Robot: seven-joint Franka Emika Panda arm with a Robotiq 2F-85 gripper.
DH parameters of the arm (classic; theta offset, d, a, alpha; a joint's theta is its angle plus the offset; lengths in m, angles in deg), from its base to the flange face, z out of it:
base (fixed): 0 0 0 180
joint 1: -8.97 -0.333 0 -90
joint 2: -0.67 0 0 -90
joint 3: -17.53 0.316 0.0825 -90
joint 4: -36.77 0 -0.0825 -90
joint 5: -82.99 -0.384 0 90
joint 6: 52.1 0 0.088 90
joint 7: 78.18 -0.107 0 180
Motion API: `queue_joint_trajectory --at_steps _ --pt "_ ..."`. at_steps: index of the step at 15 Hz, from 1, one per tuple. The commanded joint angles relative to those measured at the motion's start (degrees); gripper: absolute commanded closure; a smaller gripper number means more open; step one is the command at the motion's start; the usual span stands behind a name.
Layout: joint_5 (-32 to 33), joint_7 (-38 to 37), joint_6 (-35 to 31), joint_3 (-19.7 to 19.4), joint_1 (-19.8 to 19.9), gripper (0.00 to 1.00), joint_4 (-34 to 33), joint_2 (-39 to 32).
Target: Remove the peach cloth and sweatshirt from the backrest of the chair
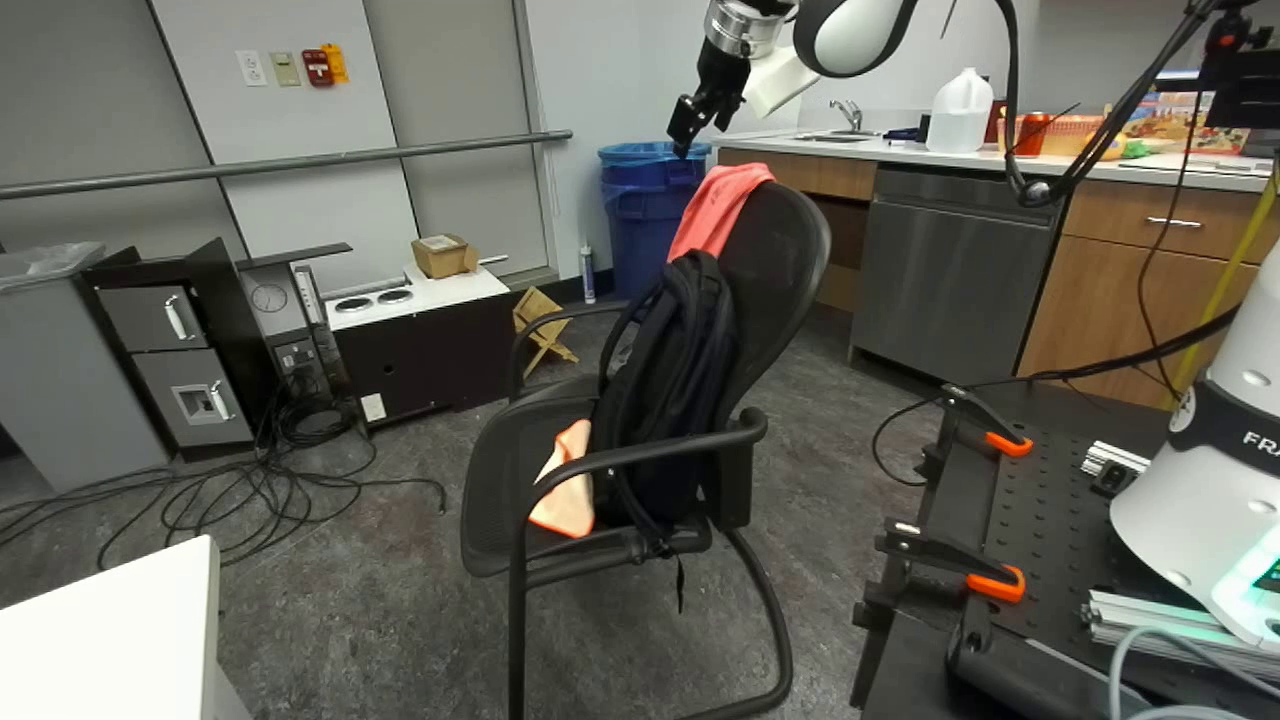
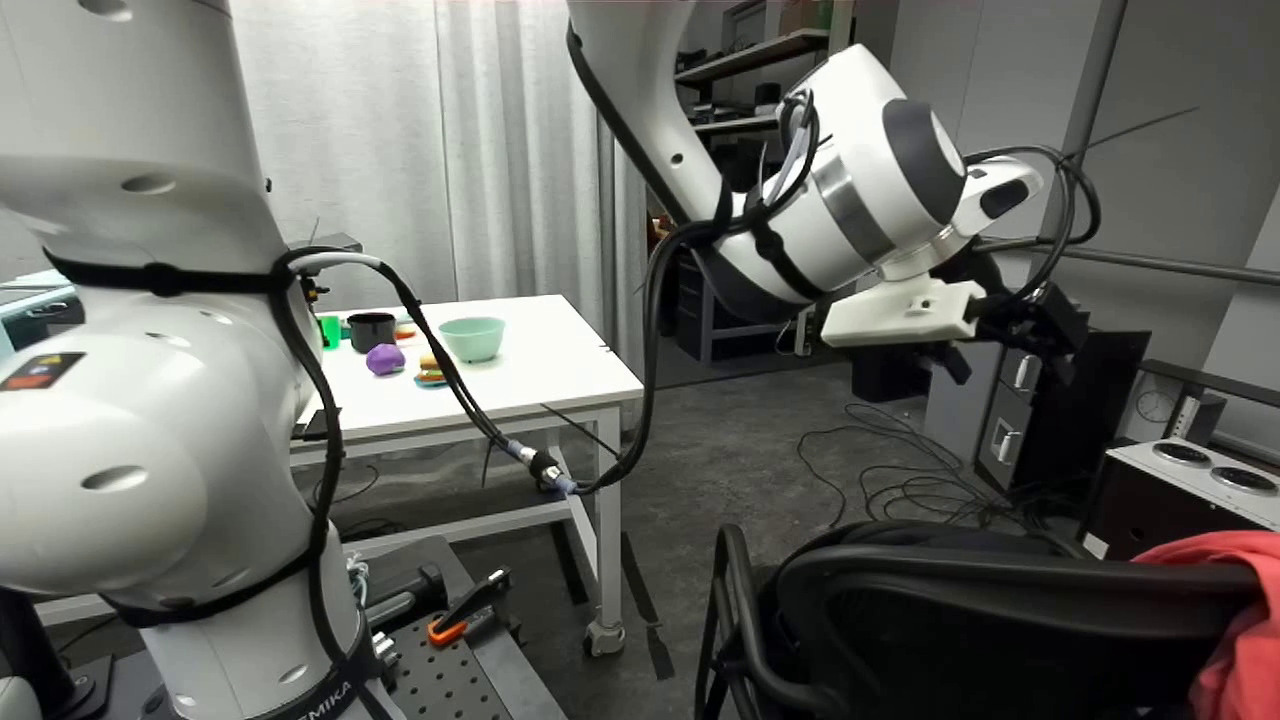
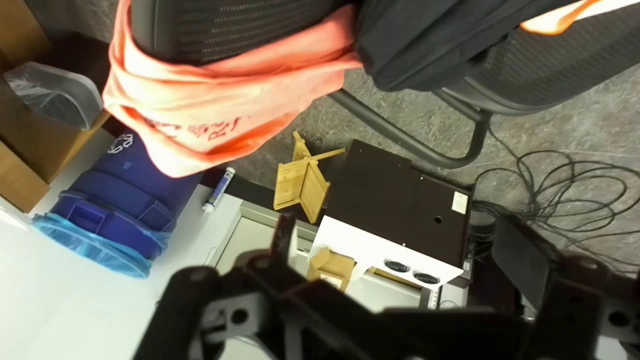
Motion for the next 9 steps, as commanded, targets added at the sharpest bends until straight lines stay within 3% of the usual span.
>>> queue_joint_trajectory --at_steps 1,6,9 --pt "7.5 -7.9 1.7 -1.6 -0.2 0.00 -9.6 -6.3" --pt "18.7 -18.1 5.3 -4.2 -1.4 0.00 -18.5 -15.0" --pt "22.4 -21.6 7.4 -4.7 -1.5 0.00 -22.6 -20.0"
